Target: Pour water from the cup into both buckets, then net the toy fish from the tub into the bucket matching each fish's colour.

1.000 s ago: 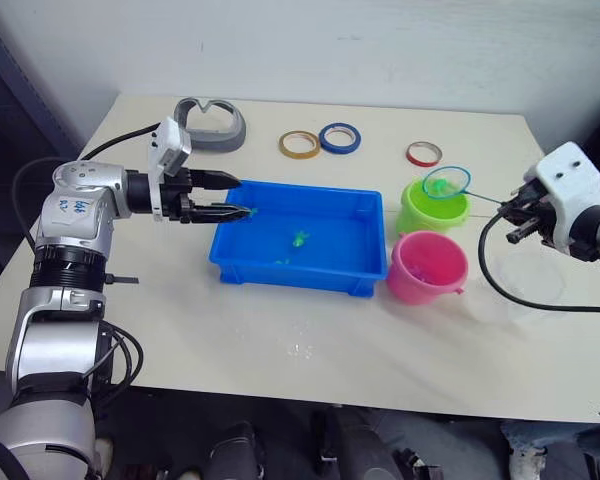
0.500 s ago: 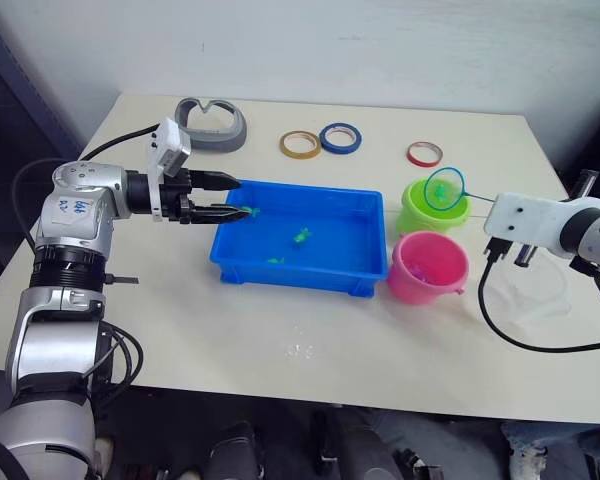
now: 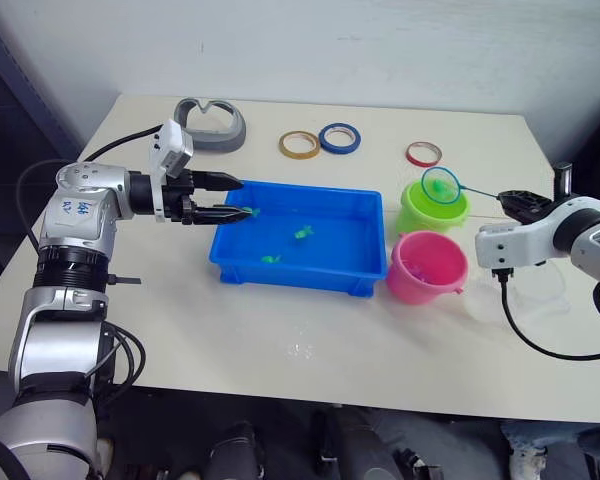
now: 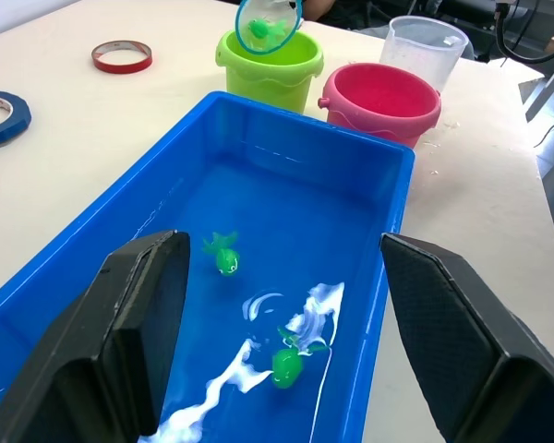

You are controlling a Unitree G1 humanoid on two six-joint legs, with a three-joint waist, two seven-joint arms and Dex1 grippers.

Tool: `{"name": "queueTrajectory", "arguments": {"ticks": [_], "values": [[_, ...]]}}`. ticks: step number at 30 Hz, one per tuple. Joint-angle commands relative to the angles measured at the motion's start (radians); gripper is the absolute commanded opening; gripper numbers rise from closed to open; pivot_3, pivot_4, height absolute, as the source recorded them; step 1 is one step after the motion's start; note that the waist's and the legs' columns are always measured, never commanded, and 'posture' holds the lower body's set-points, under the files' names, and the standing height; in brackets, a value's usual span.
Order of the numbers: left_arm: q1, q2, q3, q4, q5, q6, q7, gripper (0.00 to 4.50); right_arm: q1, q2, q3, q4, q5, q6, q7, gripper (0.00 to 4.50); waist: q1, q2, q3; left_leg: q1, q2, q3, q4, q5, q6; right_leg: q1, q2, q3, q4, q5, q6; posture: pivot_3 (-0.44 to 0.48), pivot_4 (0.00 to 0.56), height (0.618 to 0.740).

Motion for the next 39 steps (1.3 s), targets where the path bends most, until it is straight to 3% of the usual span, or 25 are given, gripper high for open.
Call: {"name": "queueTrajectory", "arguments": {"ticks": [1,13,21,25,30,34,39], "values": [[-0.022,0.003,0.008,-0.005,0.002,-0.014,-0.008,3.60,0.001,-0.020,-0.046,0.000,-0.063,-0.044,-0.021,0.00,-0.001,0.000,0.000,0.000,0.000,0.000,0.000,0.000,0.000,0.000,0.000,0.000,0.000,0.000,0.000,0.000,0.150,0.693],[-0.020,0.004,0.006,-0.011,0.003,-0.011,-0.010,3.60,0.024,-0.039,-0.074,0.012,-0.226,-0.160,-0.076,0.00,-0.001,0.000,0.000,0.000,0.000,0.001,0.002,0.000,0.000,0.000,0.000,0.000,0.003,0.000,0.000,0.000,0.150,0.693],[-0.013,0.012,0.009,-0.014,0.004,-0.009,-0.008,3.60,0.007,0.014,-0.106,-0.002,-0.194,-0.135,-0.015,0.00,-0.002,0.000,0.000,0.001,0.000,0.001,0.003,0.000,0.000,0.000,0.000,0.001,0.004,0.000,0.000,0.000,0.150,0.693],[-0.005,0.018,0.015,-0.019,0.003,-0.004,0.000,3.60,-0.056,0.105,-0.173,-0.035,-0.057,0.025,0.117,0.00,-0.003,0.000,0.000,0.001,0.000,0.002,0.004,0.000,0.000,0.000,0.000,0.002,0.006,0.000,0.000,0.000,0.150,0.693],[0.007,0.053,0.020,-0.019,0.016,-0.004,0.009,3.60,-0.239,0.237,-0.187,-0.078,0.118,0.243,0.272,0.00,-0.007,0.000,0.000,0.003,0.000,0.002,0.005,0.000,-0.001,0.000,0.000,0.002,0.008,0.000,0.000,0.000,0.150,0.693],[0.021,0.091,0.027,-0.015,0.030,-0.013,0.018,3.60,-0.349,0.376,-0.141,-0.133,0.240,0.465,0.377,0.00,-0.007,0.000,0.000,0.003,0.001,0.002,0.004,0.001,-0.002,0.000,0.001,0.002,0.009,0.000,0.000,0.000,0.150,0.693],[0.066,0.114,0.039,-0.071,0.018,0.011,0.025,3.60,-0.326,0.464,-0.034,-0.204,0.279,0.620,0.430,0.00,-0.001,0.000,0.000,0.003,0.000,0.001,0.004,0.001,-0.001,0.000,0.000,0.001,0.009,0.000,-0.001,0.000,0.150,0.693]]}}
